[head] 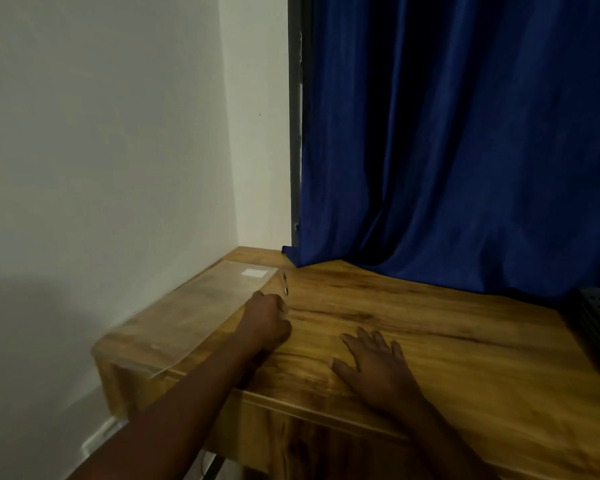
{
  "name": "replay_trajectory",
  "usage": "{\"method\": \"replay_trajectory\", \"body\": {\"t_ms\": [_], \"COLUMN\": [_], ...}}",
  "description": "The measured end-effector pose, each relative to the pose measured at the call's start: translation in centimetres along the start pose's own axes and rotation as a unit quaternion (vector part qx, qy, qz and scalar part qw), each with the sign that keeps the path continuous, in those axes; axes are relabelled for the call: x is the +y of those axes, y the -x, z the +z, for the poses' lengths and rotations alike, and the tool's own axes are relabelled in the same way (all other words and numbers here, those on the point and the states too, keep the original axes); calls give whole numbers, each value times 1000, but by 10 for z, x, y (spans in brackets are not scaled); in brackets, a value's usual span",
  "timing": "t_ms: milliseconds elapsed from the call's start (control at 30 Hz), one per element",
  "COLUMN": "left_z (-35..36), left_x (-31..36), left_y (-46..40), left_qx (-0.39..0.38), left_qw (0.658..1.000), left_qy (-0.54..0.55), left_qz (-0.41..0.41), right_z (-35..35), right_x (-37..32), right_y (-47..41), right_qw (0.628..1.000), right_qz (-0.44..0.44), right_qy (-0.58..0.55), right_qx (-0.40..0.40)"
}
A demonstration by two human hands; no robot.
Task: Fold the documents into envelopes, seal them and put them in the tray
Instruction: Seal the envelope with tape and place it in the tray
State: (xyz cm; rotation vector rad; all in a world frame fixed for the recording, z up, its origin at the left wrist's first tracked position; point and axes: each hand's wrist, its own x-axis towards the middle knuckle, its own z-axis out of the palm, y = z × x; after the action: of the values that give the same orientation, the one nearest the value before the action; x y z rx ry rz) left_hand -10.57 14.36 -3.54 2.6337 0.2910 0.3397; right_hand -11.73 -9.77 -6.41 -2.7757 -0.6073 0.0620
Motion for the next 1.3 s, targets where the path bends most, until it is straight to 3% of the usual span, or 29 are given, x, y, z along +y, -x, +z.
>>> {"method": "replay_trajectory", "body": {"t_ms": [67,267,567,733,867,1000,1067,1133,1233,1300], "left_z": [2,-11,-18,0,2,3,7,16,36,50], "left_x": [-4,-7,-18,-18,-19,-10,6,24,52,69], "left_y": [-12,-53,-108,-118,-113,-97,-83,-65,-32,-6], "left_qx": [-11,52,44,-9,5,83,121,112,64,13], "left_qw": [1000,998,999,999,999,992,986,982,971,971], "left_qy": [24,0,-21,-32,-48,-68,-27,25,76,99], "left_qz": [-2,33,9,2,4,71,113,152,218,216], "right_z": [2,2,-1,-1,1,3,1,-1,-6,-9], "right_x": [1,0,-4,-4,-4,-2,-3,-3,-1,4], "right_y": [-1,-4,-2,-2,-4,-5,-5,-5,-2,2], "right_qw": [1000,1000,999,999,998,997,997,997,988,946], "right_qz": [1,9,16,10,8,4,4,6,10,23], "right_qy": [2,2,-4,-5,-4,-6,-6,-16,-121,-294], "right_qx": [5,16,38,49,69,77,75,73,100,138]}}
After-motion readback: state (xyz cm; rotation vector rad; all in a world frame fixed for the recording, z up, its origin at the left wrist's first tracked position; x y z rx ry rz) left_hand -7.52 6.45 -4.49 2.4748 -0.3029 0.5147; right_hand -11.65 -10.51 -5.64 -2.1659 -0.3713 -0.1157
